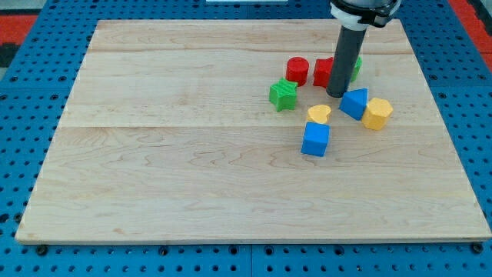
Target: Place the blue blocks parallel to each other
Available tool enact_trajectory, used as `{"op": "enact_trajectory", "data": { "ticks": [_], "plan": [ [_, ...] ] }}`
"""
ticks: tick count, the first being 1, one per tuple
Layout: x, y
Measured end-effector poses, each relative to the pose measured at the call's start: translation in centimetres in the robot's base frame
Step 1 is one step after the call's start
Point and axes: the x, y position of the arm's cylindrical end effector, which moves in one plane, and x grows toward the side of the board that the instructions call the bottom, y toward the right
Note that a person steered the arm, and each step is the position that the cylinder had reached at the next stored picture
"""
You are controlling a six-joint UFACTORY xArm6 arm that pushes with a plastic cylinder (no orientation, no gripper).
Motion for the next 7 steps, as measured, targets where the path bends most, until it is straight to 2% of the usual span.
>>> {"op": "enact_trajectory", "data": {
  "ticks": [2,3,4,6,7],
  "plan": [
    [-3.3,-0.4],
    [-3.4,-0.5],
    [-1.8,2.0],
    [11.8,2.3],
    [14.7,2.4]
  ]
}}
